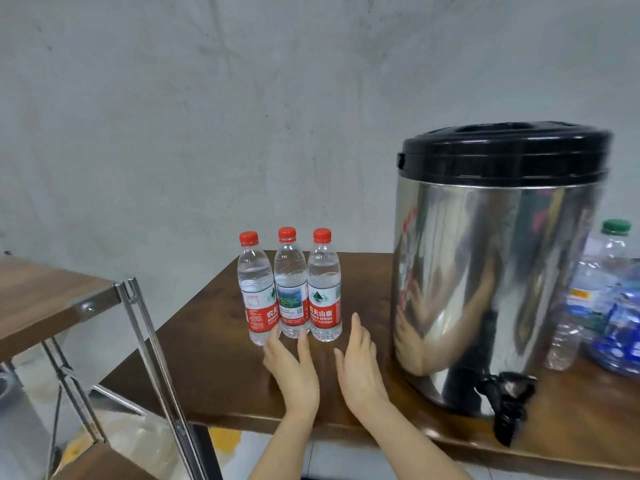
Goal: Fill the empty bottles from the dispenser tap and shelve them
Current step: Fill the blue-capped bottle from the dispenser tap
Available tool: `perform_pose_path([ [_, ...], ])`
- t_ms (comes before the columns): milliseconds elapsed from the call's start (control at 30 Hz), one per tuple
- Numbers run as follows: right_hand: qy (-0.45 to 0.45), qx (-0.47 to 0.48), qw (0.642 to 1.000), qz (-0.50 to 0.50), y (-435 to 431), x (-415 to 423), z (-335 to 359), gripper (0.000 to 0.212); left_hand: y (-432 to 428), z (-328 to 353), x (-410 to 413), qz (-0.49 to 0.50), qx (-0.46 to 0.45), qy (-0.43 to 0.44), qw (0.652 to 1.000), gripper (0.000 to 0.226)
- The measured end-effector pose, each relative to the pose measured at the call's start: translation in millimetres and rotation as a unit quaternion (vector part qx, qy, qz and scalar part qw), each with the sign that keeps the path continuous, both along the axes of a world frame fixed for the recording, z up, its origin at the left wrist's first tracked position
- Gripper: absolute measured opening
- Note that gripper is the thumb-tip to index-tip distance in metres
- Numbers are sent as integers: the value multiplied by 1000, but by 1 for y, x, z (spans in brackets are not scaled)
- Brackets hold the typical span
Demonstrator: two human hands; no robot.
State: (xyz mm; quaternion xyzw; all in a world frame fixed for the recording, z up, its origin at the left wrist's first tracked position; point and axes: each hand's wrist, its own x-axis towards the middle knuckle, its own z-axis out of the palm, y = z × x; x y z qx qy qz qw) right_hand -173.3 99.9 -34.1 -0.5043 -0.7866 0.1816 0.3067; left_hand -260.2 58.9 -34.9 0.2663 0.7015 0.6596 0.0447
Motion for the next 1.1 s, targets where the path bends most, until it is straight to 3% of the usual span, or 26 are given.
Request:
perform_pose_path([
  [100,28,21,999,30,-27,24,2,58,-22,-1,22,-36,21,9,999,15],
  [433,104,153,973,138,-111,170,15,31,-88,1,155,-121,127,42,984,27],
  [667,149,237,957,72,-90,292,20,20,-93,28,276,-293,223,120,922,25],
  [800,119,205,971,-9,-50,345,28,29,-34,26,323,-358,134,165,909,14],
  [967,58,208,972,-92,7,381,62,37,41,6,339,-329,-29,276,903,16],
  [1100,-13,230,962,-147,58,390,103,49,61,3,341,-321,-75,265,906,23],
])
